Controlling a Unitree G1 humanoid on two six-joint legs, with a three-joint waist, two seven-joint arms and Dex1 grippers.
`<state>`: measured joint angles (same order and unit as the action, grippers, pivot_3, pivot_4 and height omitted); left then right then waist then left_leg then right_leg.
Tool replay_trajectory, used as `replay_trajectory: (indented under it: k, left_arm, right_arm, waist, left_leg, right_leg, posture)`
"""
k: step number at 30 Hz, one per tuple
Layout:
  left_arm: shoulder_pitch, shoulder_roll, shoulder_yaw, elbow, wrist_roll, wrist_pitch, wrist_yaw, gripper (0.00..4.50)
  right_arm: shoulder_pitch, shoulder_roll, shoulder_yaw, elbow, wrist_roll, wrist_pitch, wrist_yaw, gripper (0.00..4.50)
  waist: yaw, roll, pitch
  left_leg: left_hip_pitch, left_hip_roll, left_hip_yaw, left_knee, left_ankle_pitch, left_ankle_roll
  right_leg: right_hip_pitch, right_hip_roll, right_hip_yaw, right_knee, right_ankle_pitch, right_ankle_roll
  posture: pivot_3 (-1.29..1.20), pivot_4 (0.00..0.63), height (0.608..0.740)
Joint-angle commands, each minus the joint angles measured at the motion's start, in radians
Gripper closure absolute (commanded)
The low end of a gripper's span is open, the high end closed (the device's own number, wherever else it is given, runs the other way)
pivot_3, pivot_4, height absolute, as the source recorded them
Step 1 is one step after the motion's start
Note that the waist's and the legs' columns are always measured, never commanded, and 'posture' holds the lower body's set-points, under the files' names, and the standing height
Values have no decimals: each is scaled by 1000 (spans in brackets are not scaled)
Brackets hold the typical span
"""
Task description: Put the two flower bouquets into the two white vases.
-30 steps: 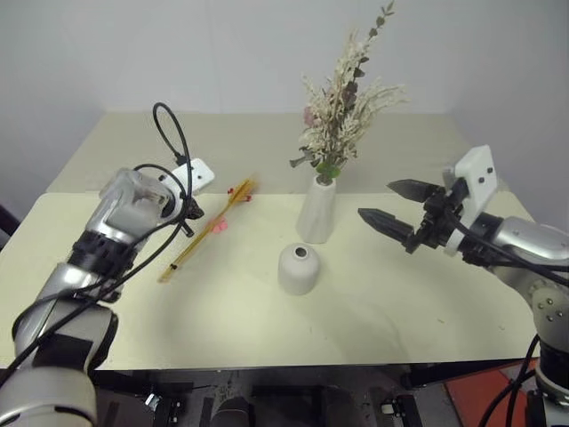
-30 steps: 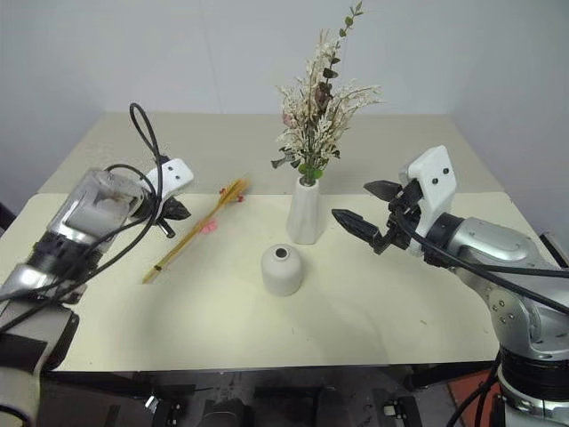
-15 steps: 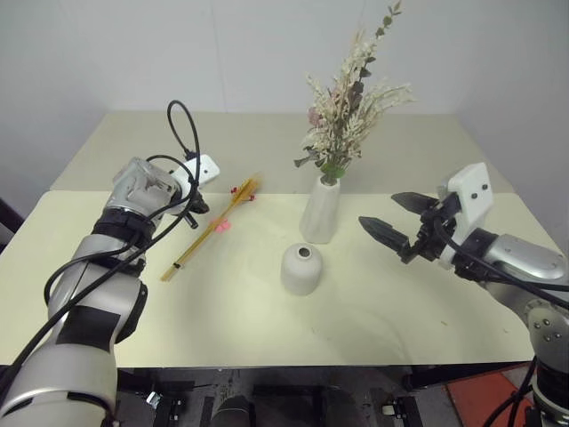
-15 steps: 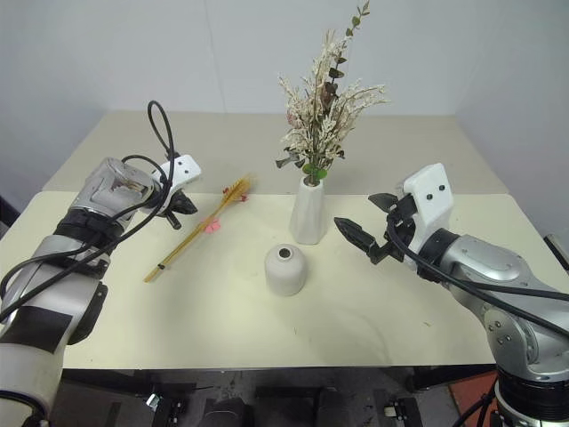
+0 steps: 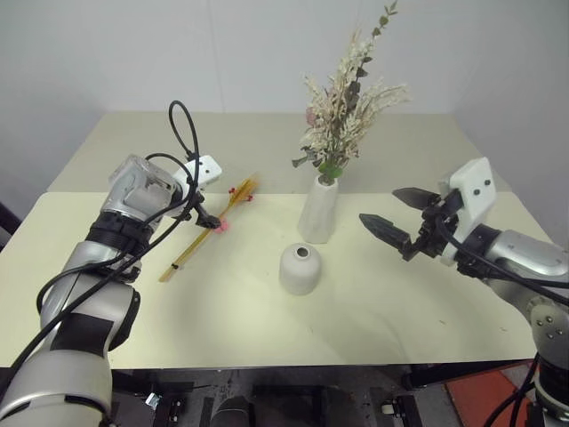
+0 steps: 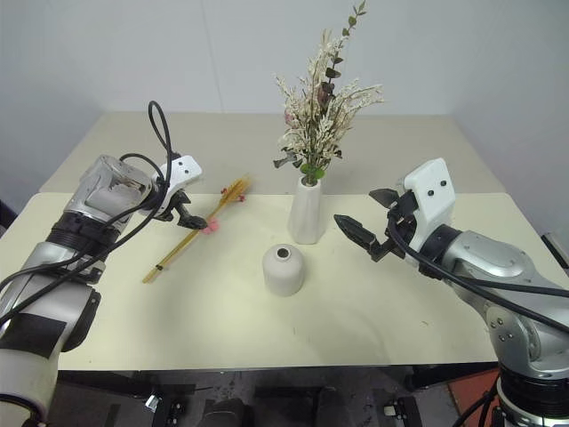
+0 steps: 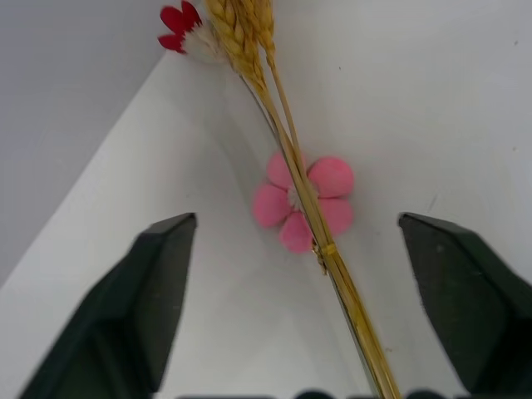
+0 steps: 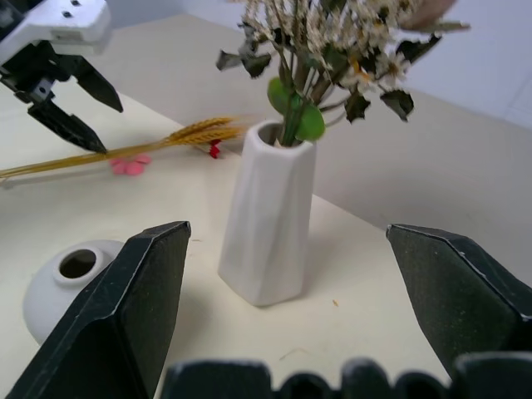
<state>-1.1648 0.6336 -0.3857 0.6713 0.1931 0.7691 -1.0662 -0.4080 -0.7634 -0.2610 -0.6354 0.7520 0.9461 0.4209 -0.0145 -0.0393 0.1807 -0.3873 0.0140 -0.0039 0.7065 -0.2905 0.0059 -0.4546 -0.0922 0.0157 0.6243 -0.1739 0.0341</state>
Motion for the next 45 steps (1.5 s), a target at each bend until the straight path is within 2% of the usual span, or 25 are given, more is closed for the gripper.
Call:
replay_trajectory:
  k: [1,10,11,14,25,28,31,36,39,41,45]
  left_arm:
    - [-33,-24,28,57,-5,12,25,13]
    - [-52,-71,21,177,5,-21,27,13]
    - [-52,-73,17,184,8,-25,27,193]
    - [-54,-77,10,201,17,-34,22,945]
    - [-63,-96,6,280,50,-102,50,4470]
    - [-67,-91,33,253,39,-113,68,4470]
    - [-73,-77,103,175,2,-131,111,4470]
    - [-53,-68,327,-33,-160,-173,172,4470]
    - [-21,-104,502,-168,-319,-201,197,4470]
    - [33,-159,634,-308,-493,-222,160,4470]
    - [97,-242,751,-478,-738,-182,123,4470]
  right_arm:
    - [-24,-20,-29,-19,20,2,6,0]
    - [-13,-28,-29,-28,18,16,-22,0]
    - [-13,-26,-30,-27,19,17,-25,0]
    - [-12,-22,-33,-28,23,20,-33,0]
    - [-6,-32,-52,-41,53,24,-37,0]
    - [23,-58,-91,-50,87,17,4,0]
    - [82,-106,-170,-66,139,-13,104,0]
    - [195,-205,-292,-64,145,-77,291,0]
    - [252,-238,-346,-49,127,-93,344,0]
    - [300,-247,-397,-50,134,-101,387,0]
    - [406,-259,-483,-62,120,-114,464,0]
  waist:
    - [1,0,0]
    - [0,0,0]
    - [0,0,0]
    - [0,0,0]
    - [0,0,0]
    - [1,0,0]
    - [2,0,0]
    - [5,-1,0]
    - [5,-1,0]
    - [4,0,0]
    - [2,0,-1]
  left_leg:
    - [0,0,0,1,0,0]
    - [-1,0,0,2,0,0]
    - [-1,0,0,2,0,0]
    - [-1,0,0,2,0,1]
    - [0,0,0,3,0,1]
    - [-1,0,0,3,0,1]
    - [-2,0,0,4,-1,2]
    - [-3,0,-1,5,-2,3]
    - [-2,0,-1,5,-2,3]
    - [-1,0,-1,6,-2,3]
    - [0,0,0,6,-1,2]
  right_leg:
    - [0,0,0,0,0,0]
    - [0,0,0,0,0,0]
    - [0,0,0,1,0,0]
    - [0,0,0,1,0,0]
    - [0,0,0,2,0,0]
    - [0,0,0,2,0,0]
    - [0,0,0,1,0,0]
    - [0,0,-1,0,0,1]
    - [1,-1,-1,1,0,1]
    - [1,-1,0,2,0,1]
    - [1,0,1,3,0,1]
  posture:
    - [0,150,740]
    - [0,150,740]
    - [0,150,740]
    - [0,150,740]
    - [0,150,740]
    - [0,150,740]
    - [0,150,740]
    - [0,150,740]
    - [0,150,740]
    - [0,150,740]
    - [0,150,740]
